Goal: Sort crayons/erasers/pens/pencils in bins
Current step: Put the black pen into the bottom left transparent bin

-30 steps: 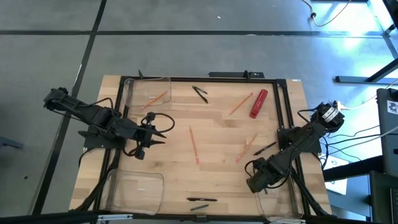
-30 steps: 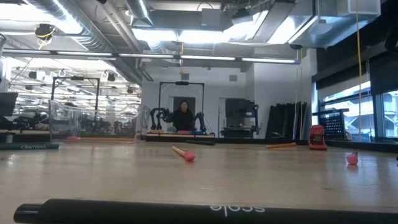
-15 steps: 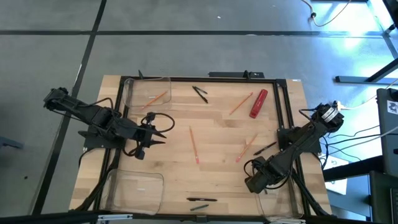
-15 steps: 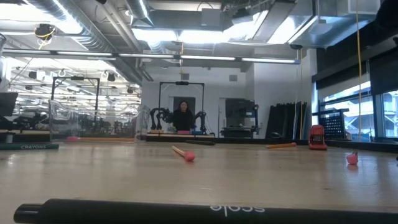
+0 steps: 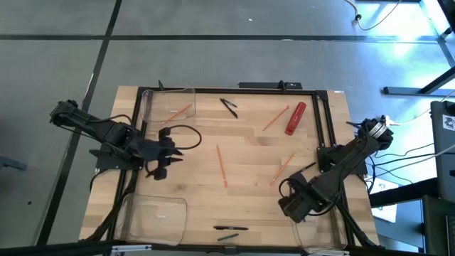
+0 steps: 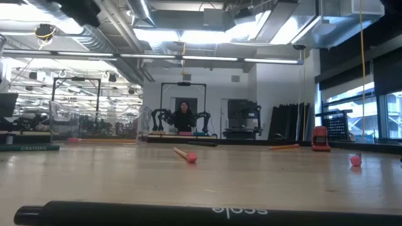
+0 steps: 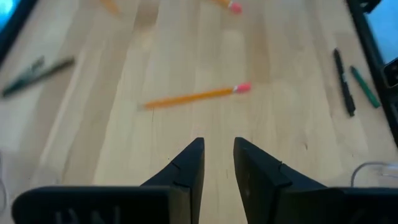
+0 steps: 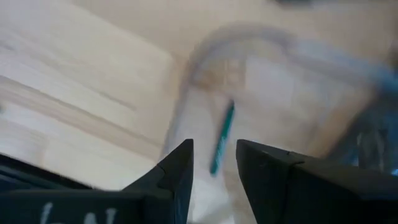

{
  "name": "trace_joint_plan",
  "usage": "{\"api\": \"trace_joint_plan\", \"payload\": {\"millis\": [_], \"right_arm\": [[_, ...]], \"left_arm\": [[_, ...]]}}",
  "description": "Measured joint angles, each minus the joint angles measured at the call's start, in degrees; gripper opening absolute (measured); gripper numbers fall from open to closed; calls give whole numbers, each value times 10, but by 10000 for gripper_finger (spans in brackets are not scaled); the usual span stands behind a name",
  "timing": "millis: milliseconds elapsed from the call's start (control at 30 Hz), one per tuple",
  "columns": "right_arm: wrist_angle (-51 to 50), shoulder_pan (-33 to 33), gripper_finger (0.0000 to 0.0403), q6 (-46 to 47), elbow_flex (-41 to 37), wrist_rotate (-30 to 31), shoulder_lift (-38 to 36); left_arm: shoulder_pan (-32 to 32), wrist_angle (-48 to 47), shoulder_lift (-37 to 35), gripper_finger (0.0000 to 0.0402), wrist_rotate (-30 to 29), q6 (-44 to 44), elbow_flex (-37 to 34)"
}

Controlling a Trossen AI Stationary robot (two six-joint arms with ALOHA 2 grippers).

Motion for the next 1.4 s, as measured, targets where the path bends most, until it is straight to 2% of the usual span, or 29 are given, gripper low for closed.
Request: {"api": "trace_joint_plan", "payload": {"millis": [133,333,433,533,700,800,1067,1233,1400], "right_arm": [[-1,-4,124,-69,28,121,0],[2,-21,124,-186,53,280,0],[14,-35,124,-257,57,333,-1],[34,-51,124,-330,58,362,-1],[78,-84,124,-452,58,371,-1],[113,-105,124,-525,58,366,-1],[262,-158,124,-720,58,276,-1],[331,-179,124,-791,58,225,-1],[345,-190,124,-818,58,212,-1]], "left_arm": [[0,-65,0,79,0,-97,0],[0,-174,0,79,-4,-295,-3],[0,-180,0,79,-4,-369,-17],[0,-180,0,79,25,-421,-39],[0,-181,0,79,36,-505,-89],[2,-178,0,79,36,-516,-113],[39,-153,0,79,63,-510,-164],[54,-134,0,79,77,-498,-177],[55,-134,0,79,140,-478,-177]]}}
